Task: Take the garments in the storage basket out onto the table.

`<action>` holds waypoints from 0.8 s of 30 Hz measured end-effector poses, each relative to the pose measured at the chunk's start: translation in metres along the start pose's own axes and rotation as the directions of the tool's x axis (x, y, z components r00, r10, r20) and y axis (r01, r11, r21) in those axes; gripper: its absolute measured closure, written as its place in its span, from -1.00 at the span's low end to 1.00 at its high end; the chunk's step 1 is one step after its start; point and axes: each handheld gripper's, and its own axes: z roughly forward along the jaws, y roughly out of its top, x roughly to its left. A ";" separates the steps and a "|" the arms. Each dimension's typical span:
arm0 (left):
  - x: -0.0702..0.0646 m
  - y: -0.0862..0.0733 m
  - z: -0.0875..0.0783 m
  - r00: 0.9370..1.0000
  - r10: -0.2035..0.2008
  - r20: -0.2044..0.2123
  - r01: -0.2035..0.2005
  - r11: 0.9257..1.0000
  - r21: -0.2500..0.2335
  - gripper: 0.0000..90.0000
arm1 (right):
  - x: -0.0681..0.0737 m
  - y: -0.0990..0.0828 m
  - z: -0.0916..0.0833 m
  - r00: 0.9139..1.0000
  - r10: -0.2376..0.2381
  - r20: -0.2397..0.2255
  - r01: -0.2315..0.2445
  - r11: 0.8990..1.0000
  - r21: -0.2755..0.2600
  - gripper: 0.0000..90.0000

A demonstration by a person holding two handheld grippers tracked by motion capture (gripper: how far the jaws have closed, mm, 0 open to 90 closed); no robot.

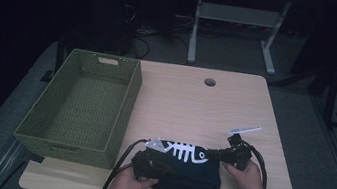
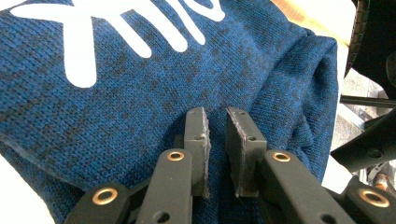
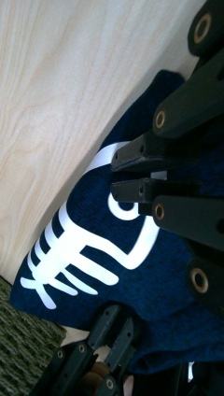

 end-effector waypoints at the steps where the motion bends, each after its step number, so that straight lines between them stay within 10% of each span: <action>1: 0.000 0.000 0.000 1.000 -0.001 0.001 0.001 1.000 0.001 0.75 | 0.000 -0.001 -0.002 1.000 -0.005 -0.001 0.005 1.000 -0.002 0.81; 14: 0.000 -0.001 0.000 1.000 -0.005 0.003 0.005 1.000 -0.004 0.74 | 0.006 -0.008 -0.010 1.000 -0.015 -0.001 0.015 1.000 -0.022 0.79; 24: 0.000 0.000 0.000 1.000 -0.004 -0.003 0.004 1.000 0.001 0.74 | 0.039 -0.027 -0.012 0.990 -0.091 -0.107 0.090 0.996 -0.014 0.78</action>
